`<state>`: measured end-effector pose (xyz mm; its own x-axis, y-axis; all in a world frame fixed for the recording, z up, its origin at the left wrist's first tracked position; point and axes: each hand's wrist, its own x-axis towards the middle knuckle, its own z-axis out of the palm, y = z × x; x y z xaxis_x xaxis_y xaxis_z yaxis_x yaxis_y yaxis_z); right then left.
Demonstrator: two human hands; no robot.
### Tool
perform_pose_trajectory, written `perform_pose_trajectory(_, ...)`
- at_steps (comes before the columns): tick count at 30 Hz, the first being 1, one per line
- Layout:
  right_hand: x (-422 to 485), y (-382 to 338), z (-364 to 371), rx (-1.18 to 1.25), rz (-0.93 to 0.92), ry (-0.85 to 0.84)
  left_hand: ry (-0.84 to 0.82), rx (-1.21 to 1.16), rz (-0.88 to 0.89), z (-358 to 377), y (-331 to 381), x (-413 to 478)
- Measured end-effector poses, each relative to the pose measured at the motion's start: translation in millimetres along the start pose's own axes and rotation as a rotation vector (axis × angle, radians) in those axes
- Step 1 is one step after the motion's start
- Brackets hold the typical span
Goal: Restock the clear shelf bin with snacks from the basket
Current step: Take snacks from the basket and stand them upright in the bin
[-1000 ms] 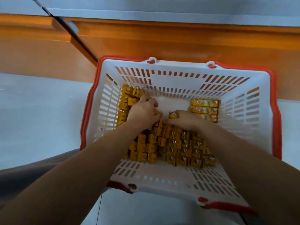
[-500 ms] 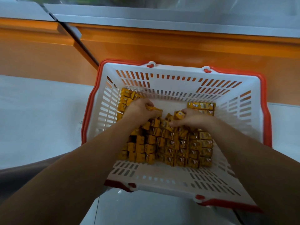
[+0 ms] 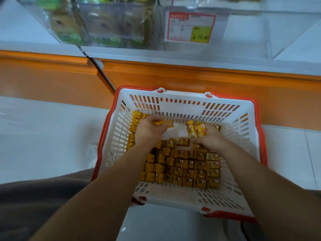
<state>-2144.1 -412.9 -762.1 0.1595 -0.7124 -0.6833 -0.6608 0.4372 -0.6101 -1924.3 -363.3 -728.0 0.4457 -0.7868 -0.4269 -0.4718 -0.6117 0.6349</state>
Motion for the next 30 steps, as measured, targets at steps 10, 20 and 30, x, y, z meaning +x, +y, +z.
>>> perform_pose_trajectory(10, -118, -124, -37, 0.904, -0.131, 0.051, -0.356, -0.868, -0.182, -63, 103, -84)
perform_pose_trajectory(20, -248, -194, -96, 0.723, -0.48, -0.089, -0.517, -0.624, 0.359, -190, 185, -169)
perform_pose_trajectory(30, -252, -201, -84, 0.758, -0.556, 0.019, -0.289, -0.948, 0.232, -160, 199, -160)
